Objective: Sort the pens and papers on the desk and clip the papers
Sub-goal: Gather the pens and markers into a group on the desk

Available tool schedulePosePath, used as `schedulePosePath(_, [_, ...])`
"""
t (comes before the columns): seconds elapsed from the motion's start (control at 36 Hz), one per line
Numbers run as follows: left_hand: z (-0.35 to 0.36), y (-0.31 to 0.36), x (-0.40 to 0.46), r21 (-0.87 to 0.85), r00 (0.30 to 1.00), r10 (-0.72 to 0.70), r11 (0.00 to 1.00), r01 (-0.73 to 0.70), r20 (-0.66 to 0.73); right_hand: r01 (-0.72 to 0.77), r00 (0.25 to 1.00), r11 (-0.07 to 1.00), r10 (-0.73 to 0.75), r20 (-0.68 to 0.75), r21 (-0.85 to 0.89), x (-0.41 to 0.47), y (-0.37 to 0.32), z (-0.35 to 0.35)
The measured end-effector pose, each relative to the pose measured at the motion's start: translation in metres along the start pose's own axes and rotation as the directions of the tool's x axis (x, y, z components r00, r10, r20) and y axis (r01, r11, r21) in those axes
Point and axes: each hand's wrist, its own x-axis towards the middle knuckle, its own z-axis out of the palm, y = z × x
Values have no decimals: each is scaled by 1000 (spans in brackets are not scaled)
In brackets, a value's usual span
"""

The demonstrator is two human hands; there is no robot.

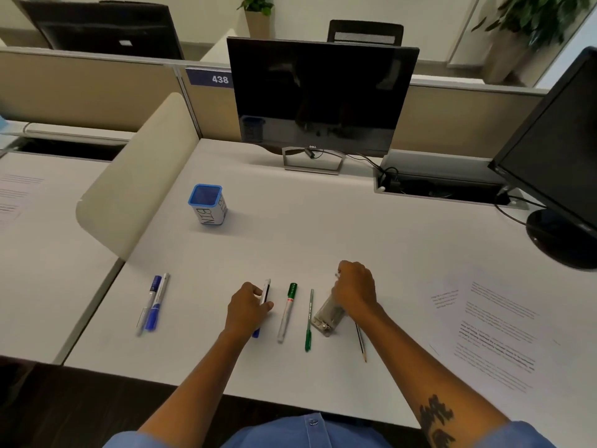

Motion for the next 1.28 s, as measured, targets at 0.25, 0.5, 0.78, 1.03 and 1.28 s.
schedulePosePath(0.25, [-47, -33, 15, -55, 995, -29, 998, 24, -95, 174, 984, 984, -175, -21, -33, 4, -64, 19])
schedulePosePath(0.5, [-118, -79, 26, -57, 973, -60, 997, 48, -224, 242, 970, 964, -243, -8, 109, -1, -144, 67])
schedulePosePath(0.78, [-189, -146, 40, -58, 958, -107, 994, 95, -267, 37, 963, 924, -135, 235, 381, -7, -222, 110])
schedulePosePath(1.03, [-205, -183, 49, 19, 965, -119, 992, 127, -234, -54, 932, 863, -137, 335, 502, -14, -272, 143])
schedulePosePath(1.28, [-206, -192, 61, 60, 977, -101, 992, 114, -189, -51, 948, 866, -114, 296, 497, -15, -298, 164])
